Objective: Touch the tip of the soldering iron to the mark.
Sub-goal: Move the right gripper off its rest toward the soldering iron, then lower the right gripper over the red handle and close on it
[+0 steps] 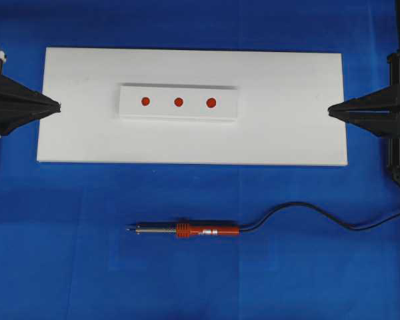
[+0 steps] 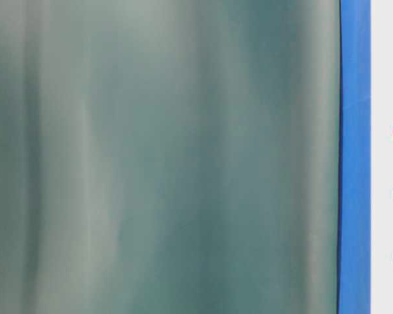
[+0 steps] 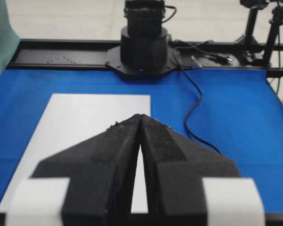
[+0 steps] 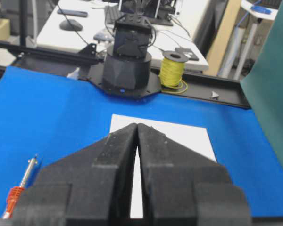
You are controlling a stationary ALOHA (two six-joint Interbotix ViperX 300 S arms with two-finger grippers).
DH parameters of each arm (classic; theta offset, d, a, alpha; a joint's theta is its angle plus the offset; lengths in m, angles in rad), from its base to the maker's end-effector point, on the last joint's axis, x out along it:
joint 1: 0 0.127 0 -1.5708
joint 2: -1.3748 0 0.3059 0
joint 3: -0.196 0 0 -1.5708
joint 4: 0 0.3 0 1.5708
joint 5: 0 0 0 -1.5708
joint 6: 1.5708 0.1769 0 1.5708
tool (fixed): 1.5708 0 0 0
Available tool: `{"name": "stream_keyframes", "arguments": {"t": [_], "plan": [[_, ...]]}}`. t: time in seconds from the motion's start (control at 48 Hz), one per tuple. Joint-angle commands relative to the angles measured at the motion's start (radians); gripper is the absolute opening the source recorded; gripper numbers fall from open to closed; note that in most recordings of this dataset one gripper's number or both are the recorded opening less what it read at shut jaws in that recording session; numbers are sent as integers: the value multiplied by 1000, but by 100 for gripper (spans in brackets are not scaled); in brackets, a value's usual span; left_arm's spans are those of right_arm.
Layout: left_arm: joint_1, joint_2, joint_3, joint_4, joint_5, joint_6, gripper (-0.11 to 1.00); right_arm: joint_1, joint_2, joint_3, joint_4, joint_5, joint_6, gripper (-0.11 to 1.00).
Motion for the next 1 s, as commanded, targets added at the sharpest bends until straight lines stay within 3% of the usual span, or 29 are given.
{"name": "stream_keyframes", "arguments": {"t": [0.0, 0.271, 0.73, 0.855, 0.98], "plan": [[-5, 8, -9, 0, -11, -14, 2, 5, 21, -15, 5, 9, 18, 0], [-6, 8, -8, 0, -9, -12, 2, 17, 41, -55, 5, 135, 25, -6], [0, 11, -3, -2, -15, -12, 2, 123, 253, -189, 6, 275, 156, -5], [5, 9, 0, 0, -15, -12, 2, 138, 339, -227, 6, 275, 204, 7], [6, 8, 2, 0, -15, -12, 2, 146, 431, -261, 6, 275, 261, 36]]}}
